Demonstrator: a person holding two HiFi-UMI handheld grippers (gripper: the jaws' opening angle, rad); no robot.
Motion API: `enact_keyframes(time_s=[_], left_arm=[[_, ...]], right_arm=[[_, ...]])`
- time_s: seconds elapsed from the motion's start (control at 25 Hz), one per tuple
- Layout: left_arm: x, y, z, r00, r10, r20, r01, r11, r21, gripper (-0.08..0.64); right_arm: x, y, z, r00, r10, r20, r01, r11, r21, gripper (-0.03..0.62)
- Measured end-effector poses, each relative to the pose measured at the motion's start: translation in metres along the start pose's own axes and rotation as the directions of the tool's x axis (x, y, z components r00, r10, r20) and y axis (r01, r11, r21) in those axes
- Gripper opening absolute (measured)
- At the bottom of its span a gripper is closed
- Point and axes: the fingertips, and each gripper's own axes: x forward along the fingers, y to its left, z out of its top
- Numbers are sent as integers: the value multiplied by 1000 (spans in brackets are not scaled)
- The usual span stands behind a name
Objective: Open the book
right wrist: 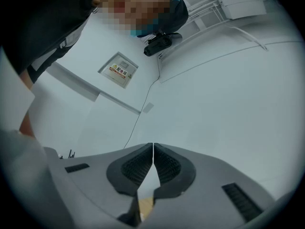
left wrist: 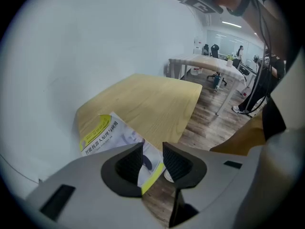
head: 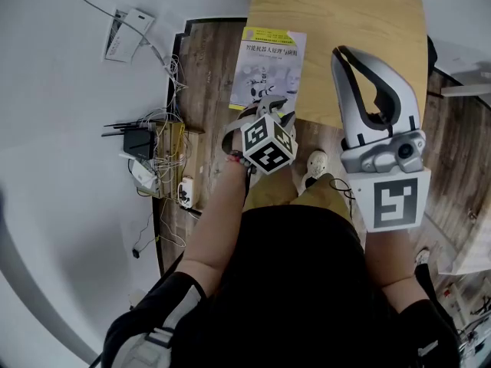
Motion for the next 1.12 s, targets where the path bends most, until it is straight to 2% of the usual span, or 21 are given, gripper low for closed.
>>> enact_keyframes(time_s=[0.56, 1.0, 1.08, 1.12], left_arm=[[24, -15, -28, 996, -50, -74, 49, 999, -8, 137], [34, -10, -36, 993, -42, -114, 43, 999, 8, 133], [34, -9, -36, 993, -36, -116, 38, 999, 16, 110], [34, -9, -35, 993, -32, -115, 34, 999, 18, 72]], right_arm=[[-3, 6, -7, 999, 1, -34, -1, 1000, -7, 31], [-4, 3, -14, 999, -7, -48, 7, 1000, -1, 31], [-3, 3, -14, 999, -7, -47, 7, 1000, 1, 31], [-2, 3, -14, 999, -5, -49, 5, 1000, 1, 31]])
